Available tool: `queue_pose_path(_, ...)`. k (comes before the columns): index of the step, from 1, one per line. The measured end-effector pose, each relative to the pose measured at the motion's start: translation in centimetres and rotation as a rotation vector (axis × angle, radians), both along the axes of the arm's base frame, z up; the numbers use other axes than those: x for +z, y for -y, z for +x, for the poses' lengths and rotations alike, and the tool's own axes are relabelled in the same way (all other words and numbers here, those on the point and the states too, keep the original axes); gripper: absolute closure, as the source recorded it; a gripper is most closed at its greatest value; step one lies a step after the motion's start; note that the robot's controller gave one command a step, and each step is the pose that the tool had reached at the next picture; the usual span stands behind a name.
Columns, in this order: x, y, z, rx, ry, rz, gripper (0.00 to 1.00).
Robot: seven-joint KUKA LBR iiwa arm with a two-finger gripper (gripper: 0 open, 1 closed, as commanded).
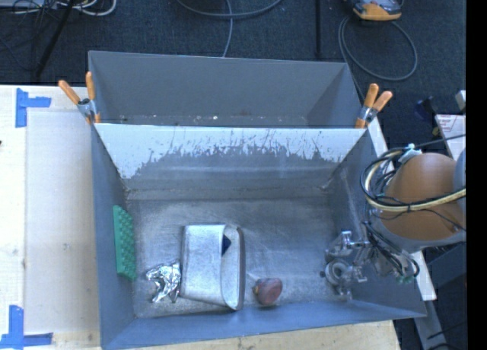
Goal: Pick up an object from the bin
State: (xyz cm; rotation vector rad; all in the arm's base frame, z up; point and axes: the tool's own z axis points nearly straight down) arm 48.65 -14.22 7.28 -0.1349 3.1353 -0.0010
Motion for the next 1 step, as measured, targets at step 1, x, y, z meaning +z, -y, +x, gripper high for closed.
queue_pose_path(1,0.80,-0.10,0.03,0.006,-0.003,0.001,1.00)
